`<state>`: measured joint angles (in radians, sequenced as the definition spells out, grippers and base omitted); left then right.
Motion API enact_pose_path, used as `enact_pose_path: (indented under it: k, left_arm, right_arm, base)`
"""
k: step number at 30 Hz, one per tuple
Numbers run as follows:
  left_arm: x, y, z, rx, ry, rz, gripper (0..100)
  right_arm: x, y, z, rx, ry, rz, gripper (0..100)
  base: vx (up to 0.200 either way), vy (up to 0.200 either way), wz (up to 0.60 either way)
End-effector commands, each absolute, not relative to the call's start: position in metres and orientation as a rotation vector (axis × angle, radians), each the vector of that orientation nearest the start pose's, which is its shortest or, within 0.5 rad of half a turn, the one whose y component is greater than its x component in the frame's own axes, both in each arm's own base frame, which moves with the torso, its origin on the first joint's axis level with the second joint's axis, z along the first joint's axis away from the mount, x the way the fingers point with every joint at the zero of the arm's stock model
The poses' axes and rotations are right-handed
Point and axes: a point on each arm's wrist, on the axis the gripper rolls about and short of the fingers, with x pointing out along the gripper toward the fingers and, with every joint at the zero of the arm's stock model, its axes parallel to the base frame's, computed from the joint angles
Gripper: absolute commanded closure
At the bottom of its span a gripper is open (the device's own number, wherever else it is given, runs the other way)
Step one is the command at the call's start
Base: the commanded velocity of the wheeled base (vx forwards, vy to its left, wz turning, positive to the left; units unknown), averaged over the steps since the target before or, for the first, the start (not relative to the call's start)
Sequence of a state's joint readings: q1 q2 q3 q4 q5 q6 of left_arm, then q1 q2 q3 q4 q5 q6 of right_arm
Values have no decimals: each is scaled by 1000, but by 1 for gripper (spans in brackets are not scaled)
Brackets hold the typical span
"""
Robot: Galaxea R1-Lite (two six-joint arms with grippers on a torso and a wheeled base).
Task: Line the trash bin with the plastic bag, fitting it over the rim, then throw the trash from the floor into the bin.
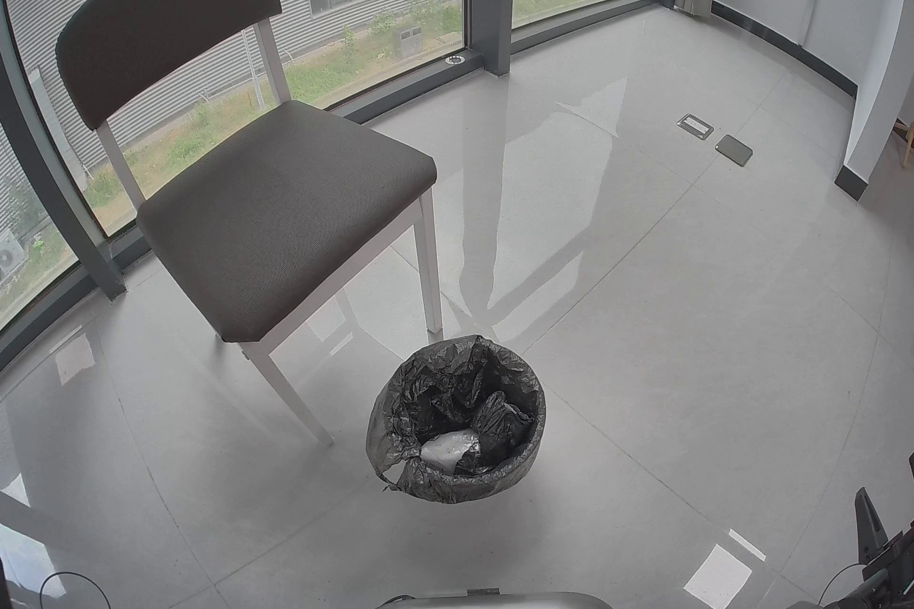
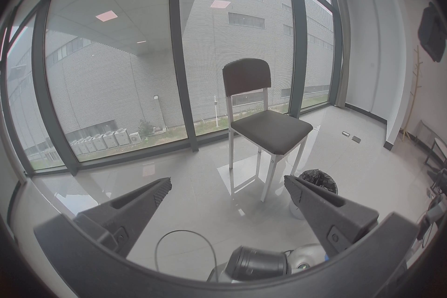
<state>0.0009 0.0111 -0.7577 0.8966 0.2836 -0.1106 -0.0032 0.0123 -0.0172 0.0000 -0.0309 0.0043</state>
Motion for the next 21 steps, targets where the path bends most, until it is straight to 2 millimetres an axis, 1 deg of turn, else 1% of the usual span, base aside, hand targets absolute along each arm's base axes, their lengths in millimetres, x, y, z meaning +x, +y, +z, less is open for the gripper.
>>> enact_pose_path:
  k: [1,2,3,4,6,21]
  left_arm:
    - [-22,3,86,-65,-67,130,0]
    - [-21,1,84,-55,-52,40,0]
    - [-22,0,78,-34,-7,-11,0]
    - [-23,0,74,-14,25,-21,0]
    - [-24,0,75,9,24,-17,0]
    - [-23,0,76,12,6,-22,0]
  right_arm:
    - [-22,-1,76,4,9,-31,0]
    - [-22,-1,76,3,9,-32,0]
    - [-22,-1,76,4,9,-32,0]
    - [-22,-1,76,4,9,-32,0]
    - [-22,-1,76,4,9,-32,0]
    - [-22,-1,76,4,9,-32,0]
  base:
    - [0,0,0]
    - [0,0,0]
    - [0,0,0]
    - [0,0,0]
    - [0,0,0]
    - [0,0,0]
